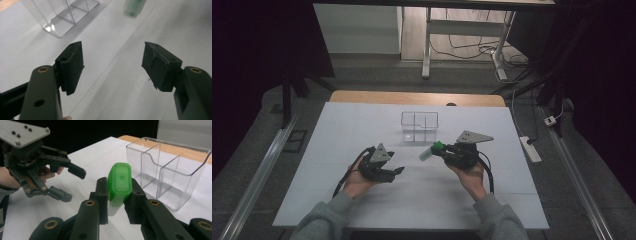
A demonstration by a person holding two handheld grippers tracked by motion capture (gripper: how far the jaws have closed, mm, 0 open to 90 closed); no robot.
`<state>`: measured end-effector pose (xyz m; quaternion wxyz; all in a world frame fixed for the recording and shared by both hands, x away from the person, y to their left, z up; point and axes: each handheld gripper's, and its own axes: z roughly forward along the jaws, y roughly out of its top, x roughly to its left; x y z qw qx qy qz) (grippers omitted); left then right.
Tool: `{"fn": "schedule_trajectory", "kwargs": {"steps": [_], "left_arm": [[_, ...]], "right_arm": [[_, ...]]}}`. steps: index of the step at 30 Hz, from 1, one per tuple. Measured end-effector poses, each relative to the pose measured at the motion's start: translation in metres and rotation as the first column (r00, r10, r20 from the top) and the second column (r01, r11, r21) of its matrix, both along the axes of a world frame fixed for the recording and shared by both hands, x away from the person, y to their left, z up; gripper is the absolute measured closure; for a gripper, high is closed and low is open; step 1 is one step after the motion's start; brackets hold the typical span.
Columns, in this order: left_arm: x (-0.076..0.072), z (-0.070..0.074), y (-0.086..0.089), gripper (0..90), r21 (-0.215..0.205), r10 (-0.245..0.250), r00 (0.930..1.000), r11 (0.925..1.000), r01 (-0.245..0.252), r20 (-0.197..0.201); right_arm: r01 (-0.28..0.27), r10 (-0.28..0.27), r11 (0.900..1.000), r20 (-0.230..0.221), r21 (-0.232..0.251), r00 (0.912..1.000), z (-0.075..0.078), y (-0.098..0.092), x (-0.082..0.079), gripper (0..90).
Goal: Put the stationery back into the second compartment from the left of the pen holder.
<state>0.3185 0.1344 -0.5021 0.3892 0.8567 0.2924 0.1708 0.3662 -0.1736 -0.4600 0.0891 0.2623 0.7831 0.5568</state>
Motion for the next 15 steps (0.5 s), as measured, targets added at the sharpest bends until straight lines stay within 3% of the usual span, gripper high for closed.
{"fn": "schedule_trajectory", "kwargs": {"steps": [4,10,15], "left_arm": [[-0.004,0.001,0.010,32.5,-0.006,0.020,0.9997,0.9998,-0.020,-0.011],[-0.013,0.001,0.024,32.1,0.025,0.047,0.9989,0.9986,-0.046,-0.006],[-0.018,-0.001,0.034,31.9,0.028,0.061,0.9981,0.9978,-0.060,-0.012]], "right_arm": [[0.003,-0.003,1.000,0.012,0.004,0.9999,0.005,-0.001,0.001,73.9],[0.008,-0.007,1.000,0.026,-0.003,0.9996,0.008,-0.001,0.001,73.9],[0.008,-0.008,1.000,0.031,-0.006,0.9995,0.011,-0.002,0.002,73.9]]}}
